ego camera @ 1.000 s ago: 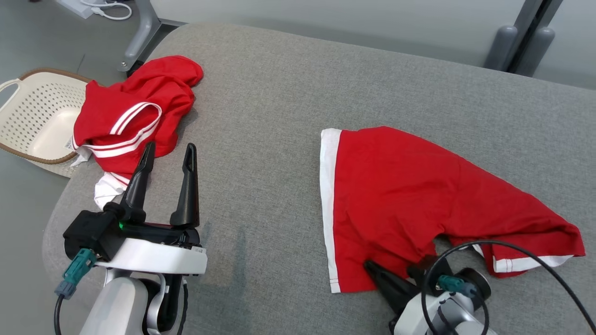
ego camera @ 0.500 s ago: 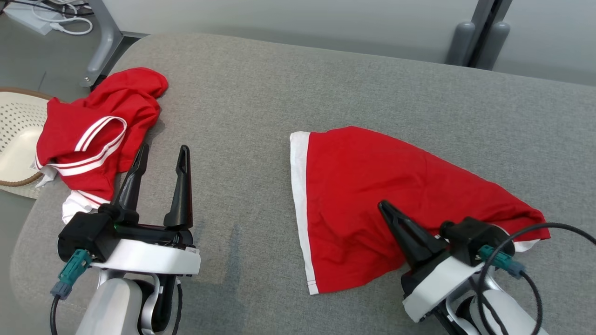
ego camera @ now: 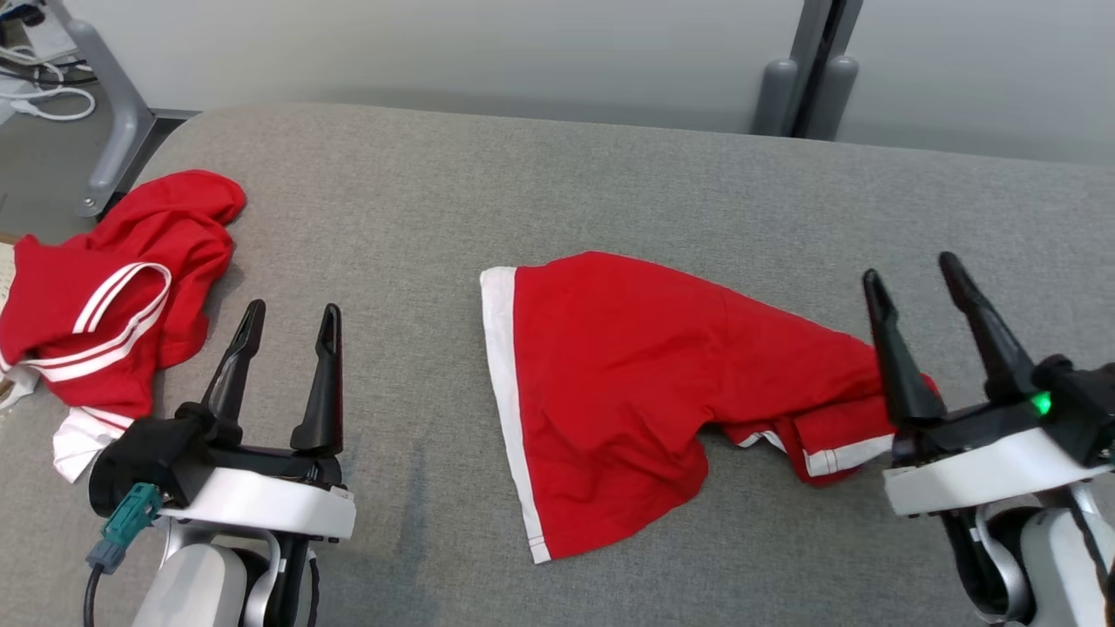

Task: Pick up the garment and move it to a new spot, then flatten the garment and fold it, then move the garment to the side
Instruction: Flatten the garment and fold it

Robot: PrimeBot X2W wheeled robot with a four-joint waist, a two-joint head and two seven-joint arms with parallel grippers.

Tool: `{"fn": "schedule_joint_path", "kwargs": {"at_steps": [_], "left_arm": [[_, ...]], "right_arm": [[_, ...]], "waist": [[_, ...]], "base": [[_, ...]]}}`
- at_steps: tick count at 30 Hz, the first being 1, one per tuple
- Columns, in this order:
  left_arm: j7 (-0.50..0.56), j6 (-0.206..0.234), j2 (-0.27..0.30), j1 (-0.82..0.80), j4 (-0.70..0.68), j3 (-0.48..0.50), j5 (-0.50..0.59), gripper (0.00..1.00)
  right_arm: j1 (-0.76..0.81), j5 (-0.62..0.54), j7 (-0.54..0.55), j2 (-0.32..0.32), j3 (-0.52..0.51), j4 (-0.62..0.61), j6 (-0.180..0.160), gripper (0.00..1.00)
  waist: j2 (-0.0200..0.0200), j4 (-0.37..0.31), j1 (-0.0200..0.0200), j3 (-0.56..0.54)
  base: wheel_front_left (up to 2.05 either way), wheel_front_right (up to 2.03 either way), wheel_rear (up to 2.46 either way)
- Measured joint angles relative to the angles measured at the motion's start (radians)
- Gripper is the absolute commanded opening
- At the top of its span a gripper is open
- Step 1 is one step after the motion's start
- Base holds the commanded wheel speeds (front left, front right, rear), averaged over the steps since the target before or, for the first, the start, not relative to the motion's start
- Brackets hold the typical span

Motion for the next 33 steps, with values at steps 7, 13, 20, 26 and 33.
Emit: {"fn": "schedule_joint_path", "kwargs": {"at_steps": [7, 13, 20, 26, 33], "left_arm": [[0.023, 0.004, 0.015, 0.021, -0.01, -0.007, 0.003, 1.0], [0.044, 0.007, 0.026, 0.04, -0.018, -0.016, 0.004, 1.0], [0.063, 0.008, 0.039, 0.059, -0.03, -0.025, 0.004, 1.0], [0.07, 0.016, 0.044, 0.059, -0.039, -0.026, 0.0, 1.0], [0.071, 0.018, 0.047, 0.059, -0.04, -0.026, -0.004, 1.0]], "right_arm": [[0.061, -0.025, 0.012, 0.022, -0.135, -0.024, 0.0, 1.0], [0.135, -0.037, 0.037, 0.045, -0.193, -0.035, 0.0, 1.0], [0.193, -0.041, 0.054, 0.067, -0.219, -0.048, 0.0, 1.0], [0.205, -0.041, 0.058, 0.075, -0.219, -0.058, 0.0, 1.0], [0.204, -0.042, 0.064, 0.079, -0.214, -0.064, 0.0, 1.0]], "waist": [[0.0, -0.044, 0.0, -0.02], [0.0, -0.078, 0.0, -0.038], [0.0, -0.103, 0.0, -0.043], [0.0, -0.112, 0.0, -0.035], [0.0, -0.115, 0.0, -0.034]], "base": [[0.0, 0.0, 0.0], [0.0, 0.0, 0.0], [0.0, 0.0, 0.0], [0.0, 0.0, 0.0], [0.0, 0.0, 0.0]]}}
